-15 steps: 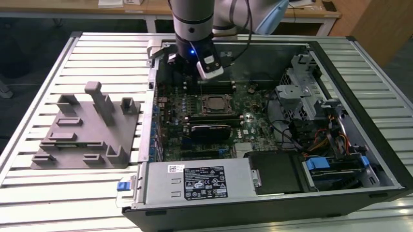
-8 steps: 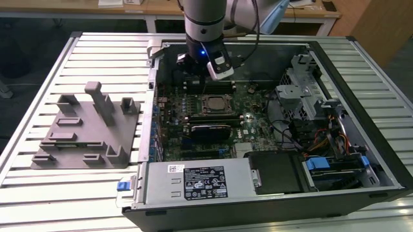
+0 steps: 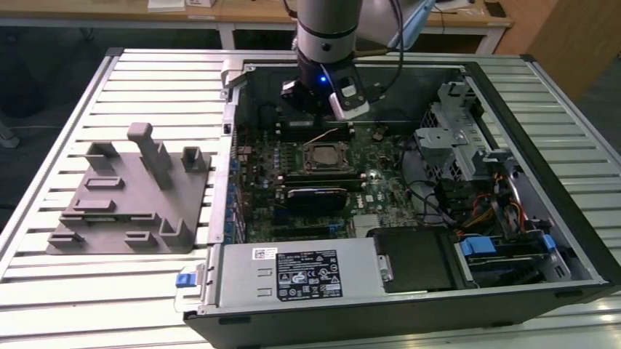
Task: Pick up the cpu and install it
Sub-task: 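Install the first cpu locking lever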
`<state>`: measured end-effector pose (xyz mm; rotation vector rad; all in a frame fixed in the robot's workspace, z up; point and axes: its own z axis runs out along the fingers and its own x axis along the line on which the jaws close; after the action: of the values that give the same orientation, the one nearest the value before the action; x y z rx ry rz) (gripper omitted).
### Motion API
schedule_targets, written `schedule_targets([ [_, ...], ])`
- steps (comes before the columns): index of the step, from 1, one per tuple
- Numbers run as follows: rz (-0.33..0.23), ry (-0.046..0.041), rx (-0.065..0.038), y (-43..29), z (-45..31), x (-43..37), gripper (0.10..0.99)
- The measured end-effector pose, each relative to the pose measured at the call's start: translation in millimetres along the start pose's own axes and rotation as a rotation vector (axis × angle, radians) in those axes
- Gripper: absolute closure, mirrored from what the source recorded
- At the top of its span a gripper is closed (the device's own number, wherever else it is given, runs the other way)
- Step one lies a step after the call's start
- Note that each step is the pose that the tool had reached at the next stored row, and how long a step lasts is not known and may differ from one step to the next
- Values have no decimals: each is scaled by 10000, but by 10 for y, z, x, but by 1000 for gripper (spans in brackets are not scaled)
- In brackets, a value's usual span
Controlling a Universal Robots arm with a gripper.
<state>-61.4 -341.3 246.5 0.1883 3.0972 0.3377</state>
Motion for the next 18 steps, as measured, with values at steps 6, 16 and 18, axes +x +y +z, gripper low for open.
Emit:
schedule_targets([
  [6, 63, -14, 3, -6, 79, -92, 980],
  [16, 67, -33, 15, 26, 185, -95, 980],
  [18, 62, -54, 39, 50, 215, -89, 980],
])
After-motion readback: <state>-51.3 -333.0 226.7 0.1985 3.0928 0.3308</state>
